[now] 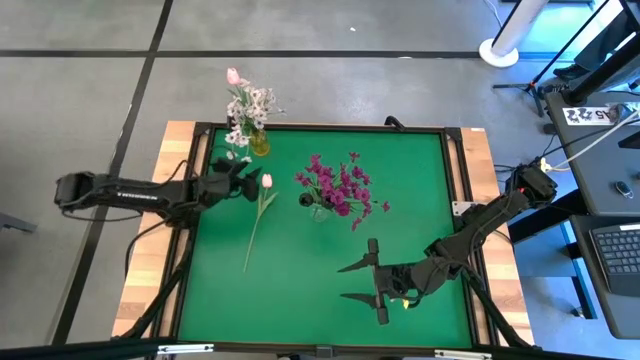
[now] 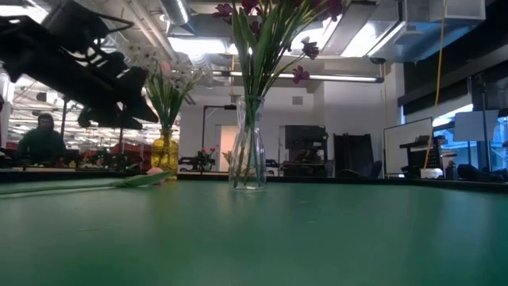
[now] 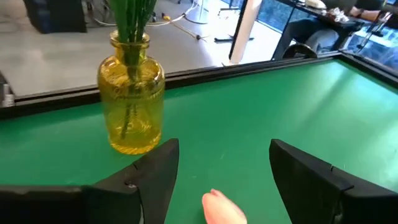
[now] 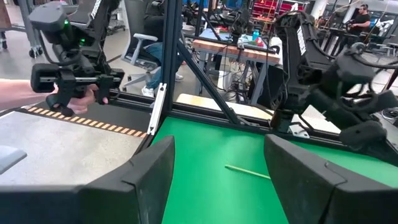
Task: Sort flowers into vase by color
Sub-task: Move the yellow vase to the middle left of the table
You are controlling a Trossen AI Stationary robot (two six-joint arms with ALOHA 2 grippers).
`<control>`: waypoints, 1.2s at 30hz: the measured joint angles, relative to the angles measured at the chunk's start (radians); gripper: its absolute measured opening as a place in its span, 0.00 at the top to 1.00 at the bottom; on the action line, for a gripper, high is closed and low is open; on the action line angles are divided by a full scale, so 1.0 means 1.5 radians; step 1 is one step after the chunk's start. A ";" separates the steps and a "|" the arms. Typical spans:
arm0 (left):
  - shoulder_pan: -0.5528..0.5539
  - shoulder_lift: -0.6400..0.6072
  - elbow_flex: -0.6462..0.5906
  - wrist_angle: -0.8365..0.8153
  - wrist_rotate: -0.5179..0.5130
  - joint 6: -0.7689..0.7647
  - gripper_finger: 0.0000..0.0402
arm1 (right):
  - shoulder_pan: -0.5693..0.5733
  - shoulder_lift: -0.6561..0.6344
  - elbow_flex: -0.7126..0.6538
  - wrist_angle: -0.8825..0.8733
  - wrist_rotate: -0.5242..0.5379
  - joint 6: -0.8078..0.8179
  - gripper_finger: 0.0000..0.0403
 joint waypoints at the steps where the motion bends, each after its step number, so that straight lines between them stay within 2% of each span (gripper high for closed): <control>1: 0.015 0.009 0.000 0.012 0.016 0.004 0.39 | 0.000 0.000 0.000 -0.002 0.000 0.000 0.39; 10: 0.084 0.133 -0.001 0.105 0.075 0.015 0.39 | 0.001 0.000 0.000 -0.016 0.000 0.000 0.39; 15: 0.109 0.194 -0.001 0.177 0.068 0.057 0.39 | 0.001 0.000 0.000 -0.020 0.000 0.001 0.39; 19: 0.145 0.201 -0.001 0.187 0.030 0.080 0.39 | 0.001 0.000 0.000 -0.039 0.000 0.016 0.39; 25: 0.192 0.201 -0.001 0.236 0.030 0.123 0.39 | 0.001 0.000 0.000 -0.052 0.000 0.018 0.39; 32: 0.255 0.202 -0.001 0.266 0.093 0.124 0.39 | 0.000 0.000 0.000 -0.051 0.000 0.018 0.39; 36: 0.271 0.215 -0.001 0.265 0.129 0.119 0.35 | 0.000 0.000 0.000 -0.050 0.000 0.018 0.39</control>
